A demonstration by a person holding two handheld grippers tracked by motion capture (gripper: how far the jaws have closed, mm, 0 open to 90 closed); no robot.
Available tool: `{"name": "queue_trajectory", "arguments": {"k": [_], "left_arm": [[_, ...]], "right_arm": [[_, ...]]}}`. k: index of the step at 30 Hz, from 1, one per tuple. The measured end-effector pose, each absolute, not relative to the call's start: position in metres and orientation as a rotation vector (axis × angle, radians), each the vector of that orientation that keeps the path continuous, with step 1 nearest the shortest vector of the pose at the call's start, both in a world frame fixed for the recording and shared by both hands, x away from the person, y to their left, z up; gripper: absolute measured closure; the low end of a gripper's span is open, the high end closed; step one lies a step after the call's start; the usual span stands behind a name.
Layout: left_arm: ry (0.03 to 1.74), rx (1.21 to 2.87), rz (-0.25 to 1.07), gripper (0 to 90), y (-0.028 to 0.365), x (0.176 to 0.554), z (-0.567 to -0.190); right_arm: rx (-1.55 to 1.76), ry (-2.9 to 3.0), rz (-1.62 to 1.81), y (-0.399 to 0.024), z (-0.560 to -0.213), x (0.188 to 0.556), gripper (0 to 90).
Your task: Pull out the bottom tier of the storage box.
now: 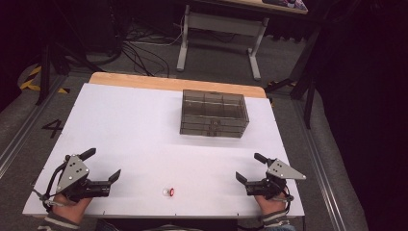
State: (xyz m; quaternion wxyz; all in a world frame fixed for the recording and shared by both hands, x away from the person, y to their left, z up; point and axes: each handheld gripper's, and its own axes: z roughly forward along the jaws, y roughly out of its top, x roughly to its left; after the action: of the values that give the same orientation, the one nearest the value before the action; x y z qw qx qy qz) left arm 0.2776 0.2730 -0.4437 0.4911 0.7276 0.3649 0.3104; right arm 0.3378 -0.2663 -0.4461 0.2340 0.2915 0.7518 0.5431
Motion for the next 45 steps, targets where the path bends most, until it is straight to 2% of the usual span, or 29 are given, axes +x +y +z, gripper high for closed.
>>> {"name": "queue_trajectory", "arguments": {"k": [45], "left_arm": [[0.894, 1.764, 0.737, 0.3, 0.2722, 0.2784, -0.4431]], "right_arm": [[0.803, 2.07, 1.445, -0.263, -0.4442, 0.3405, 0.4]]}}
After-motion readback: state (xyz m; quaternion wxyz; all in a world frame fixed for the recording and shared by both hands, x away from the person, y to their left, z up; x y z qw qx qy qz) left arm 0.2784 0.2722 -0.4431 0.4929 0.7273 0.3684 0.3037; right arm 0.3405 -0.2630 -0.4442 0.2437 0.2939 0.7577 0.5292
